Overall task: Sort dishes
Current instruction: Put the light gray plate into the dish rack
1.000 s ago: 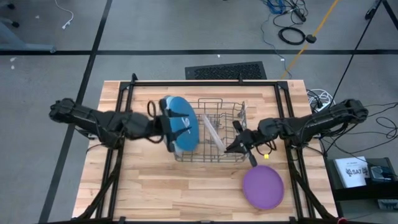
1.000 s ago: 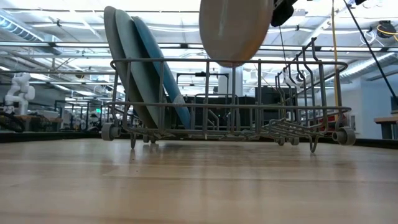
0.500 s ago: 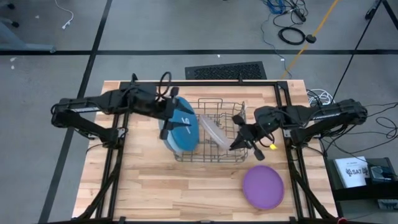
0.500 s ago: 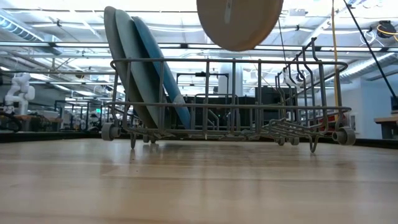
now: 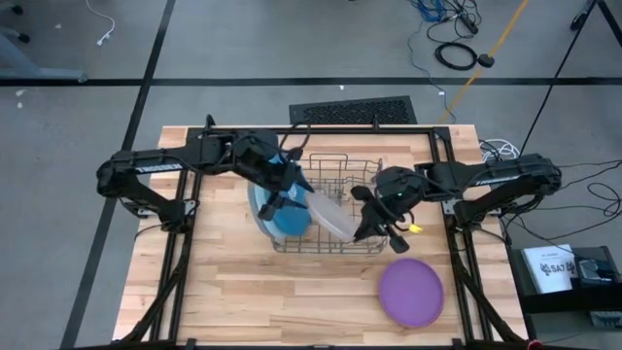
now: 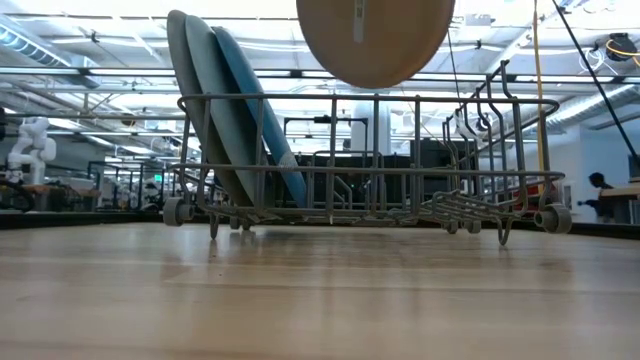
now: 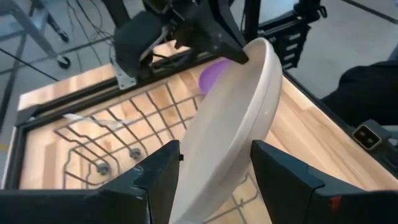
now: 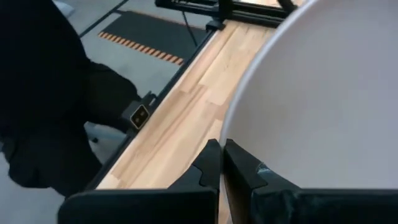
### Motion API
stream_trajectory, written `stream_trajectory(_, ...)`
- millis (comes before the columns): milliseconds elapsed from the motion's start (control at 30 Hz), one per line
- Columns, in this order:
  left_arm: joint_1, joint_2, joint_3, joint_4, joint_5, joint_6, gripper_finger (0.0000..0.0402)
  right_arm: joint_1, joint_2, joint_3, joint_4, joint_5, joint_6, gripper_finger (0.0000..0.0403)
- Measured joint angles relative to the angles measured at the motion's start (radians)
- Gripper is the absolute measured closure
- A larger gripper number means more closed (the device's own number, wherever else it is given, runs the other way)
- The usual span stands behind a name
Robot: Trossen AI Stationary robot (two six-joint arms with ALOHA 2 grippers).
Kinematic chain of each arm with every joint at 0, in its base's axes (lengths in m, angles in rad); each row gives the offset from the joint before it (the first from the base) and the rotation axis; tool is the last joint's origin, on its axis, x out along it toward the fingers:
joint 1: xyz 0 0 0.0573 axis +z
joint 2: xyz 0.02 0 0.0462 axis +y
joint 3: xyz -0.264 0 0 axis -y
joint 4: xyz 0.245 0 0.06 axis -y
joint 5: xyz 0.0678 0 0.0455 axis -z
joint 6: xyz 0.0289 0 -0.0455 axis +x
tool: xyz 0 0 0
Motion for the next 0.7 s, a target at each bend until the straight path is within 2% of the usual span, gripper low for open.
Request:
stream_trajectory(100,0.000,0.012,0.002,-0.012,0.029,0.000,0.0199,0.000,0.027,0.032,-0.025,-0.020,-0.014,0.0402)
stream_trajectory(233,0.001,0.025,0.002,-0.028,0.140,0.001,0.0199,0.000,0.040,0.047,-0.036,-0.023,-0.029,0.0402)
stream_trajectory(333,0.000,0.025,0.002,-0.021,0.181,0.003,0.0199,-0.013,0.040,0.050,-0.024,-0.011,-0.034,0.0402)
stream_trajectory(567,0.000,0.027,0.001,-0.031,0.195,0.006,0.0202,-0.039,0.040,0.051,-0.031,-0.012,-0.038,0.0403)
stream_trajectory(700,0.000,0.032,0.001,-0.064,0.177,0.010,0.0234,-0.039,0.040,0.050,-0.032,-0.012,-0.046,0.0403)
